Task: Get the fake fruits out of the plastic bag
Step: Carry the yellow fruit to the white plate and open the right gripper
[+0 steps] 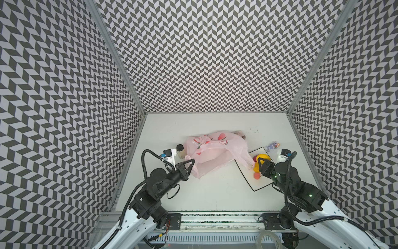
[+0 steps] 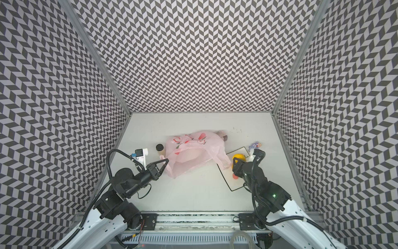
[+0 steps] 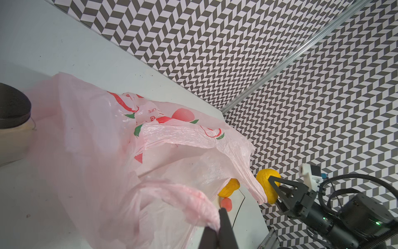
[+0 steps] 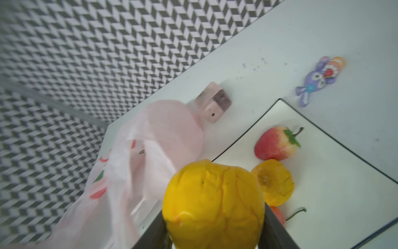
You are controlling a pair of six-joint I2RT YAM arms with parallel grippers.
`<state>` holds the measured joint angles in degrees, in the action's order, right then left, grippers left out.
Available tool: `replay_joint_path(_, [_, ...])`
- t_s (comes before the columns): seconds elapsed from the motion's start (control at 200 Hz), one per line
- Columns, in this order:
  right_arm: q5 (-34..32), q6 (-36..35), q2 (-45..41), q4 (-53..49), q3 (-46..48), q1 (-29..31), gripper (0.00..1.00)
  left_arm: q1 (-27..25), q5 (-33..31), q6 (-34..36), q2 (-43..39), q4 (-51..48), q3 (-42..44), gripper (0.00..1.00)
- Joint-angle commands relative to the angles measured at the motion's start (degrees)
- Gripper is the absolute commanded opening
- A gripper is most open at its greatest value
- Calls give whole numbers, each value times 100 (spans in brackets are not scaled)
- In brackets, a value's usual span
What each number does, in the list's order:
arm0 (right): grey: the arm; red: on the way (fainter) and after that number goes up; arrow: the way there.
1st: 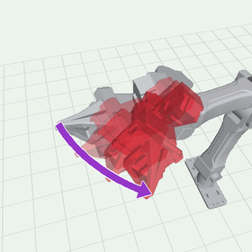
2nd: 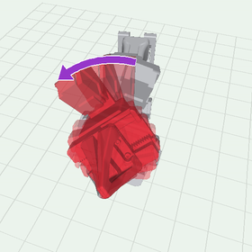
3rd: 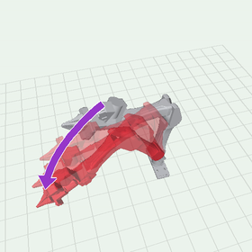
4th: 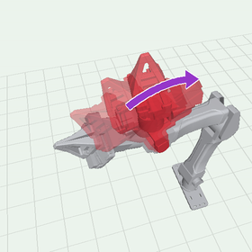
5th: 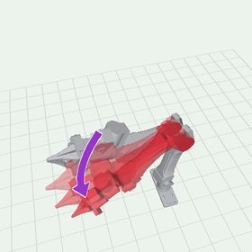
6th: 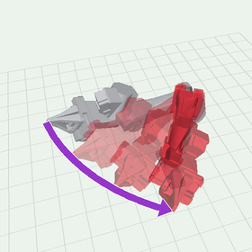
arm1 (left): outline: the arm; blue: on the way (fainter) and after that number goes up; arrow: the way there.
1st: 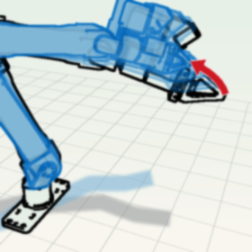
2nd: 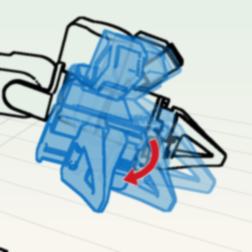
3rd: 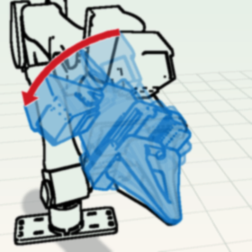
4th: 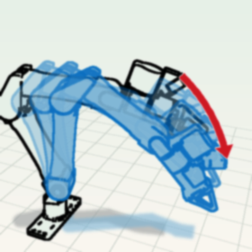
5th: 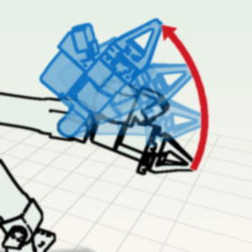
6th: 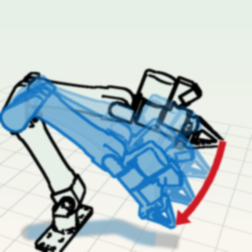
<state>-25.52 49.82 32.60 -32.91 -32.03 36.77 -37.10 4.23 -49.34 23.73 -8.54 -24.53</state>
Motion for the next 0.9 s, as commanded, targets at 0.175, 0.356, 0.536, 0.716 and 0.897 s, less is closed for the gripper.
replay_joint_path(0.175, [524,718,419,1047,1036,-1777,10,-34,45,39,-180,182,30,0])
replay_joint_path(0.356, [1519,659,703,1785,1669,-2563,11,-34,59,48,-196,125,-19,0])
replay_joint_path(0.536, [1965,499,880,2212,1855,-2864,24,-34,53,50,-202,67,-42,0])
replay_joint_path(0.716, [2197,397,958,2379,1885,-2978,39,-34,54,43,-191,75,-51,0])
replay_joint_path(0.897, [2180,289,839,2194,1885,-3024,54,-34,57,74,-160,55,-120,0])
